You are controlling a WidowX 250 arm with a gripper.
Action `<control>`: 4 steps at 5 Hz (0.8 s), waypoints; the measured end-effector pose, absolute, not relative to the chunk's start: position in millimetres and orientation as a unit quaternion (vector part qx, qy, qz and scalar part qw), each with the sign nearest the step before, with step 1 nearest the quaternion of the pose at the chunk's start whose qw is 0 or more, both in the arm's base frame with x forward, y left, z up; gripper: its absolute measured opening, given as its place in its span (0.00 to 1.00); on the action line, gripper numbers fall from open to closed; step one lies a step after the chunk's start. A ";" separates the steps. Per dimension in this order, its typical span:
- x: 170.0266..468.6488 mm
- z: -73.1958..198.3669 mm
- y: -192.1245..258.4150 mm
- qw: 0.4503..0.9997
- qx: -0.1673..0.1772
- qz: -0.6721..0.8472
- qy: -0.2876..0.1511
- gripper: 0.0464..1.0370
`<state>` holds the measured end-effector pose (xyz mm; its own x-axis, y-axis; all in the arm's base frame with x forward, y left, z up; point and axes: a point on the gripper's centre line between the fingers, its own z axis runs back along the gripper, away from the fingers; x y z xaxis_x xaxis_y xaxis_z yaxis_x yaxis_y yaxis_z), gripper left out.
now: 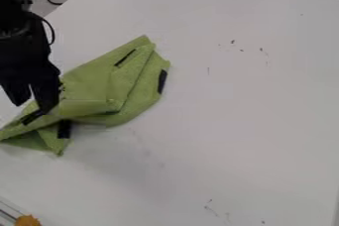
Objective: Move the cloth to the bottom left
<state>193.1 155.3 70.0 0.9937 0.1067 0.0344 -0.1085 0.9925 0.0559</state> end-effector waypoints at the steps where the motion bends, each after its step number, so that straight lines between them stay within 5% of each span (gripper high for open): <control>1: 200.5 91.1 142.9 0.998 0.045 0.050 -0.009 0.98; 4: 240.3 107.3 79.6 0.999 0.039 0.034 0.003 0.96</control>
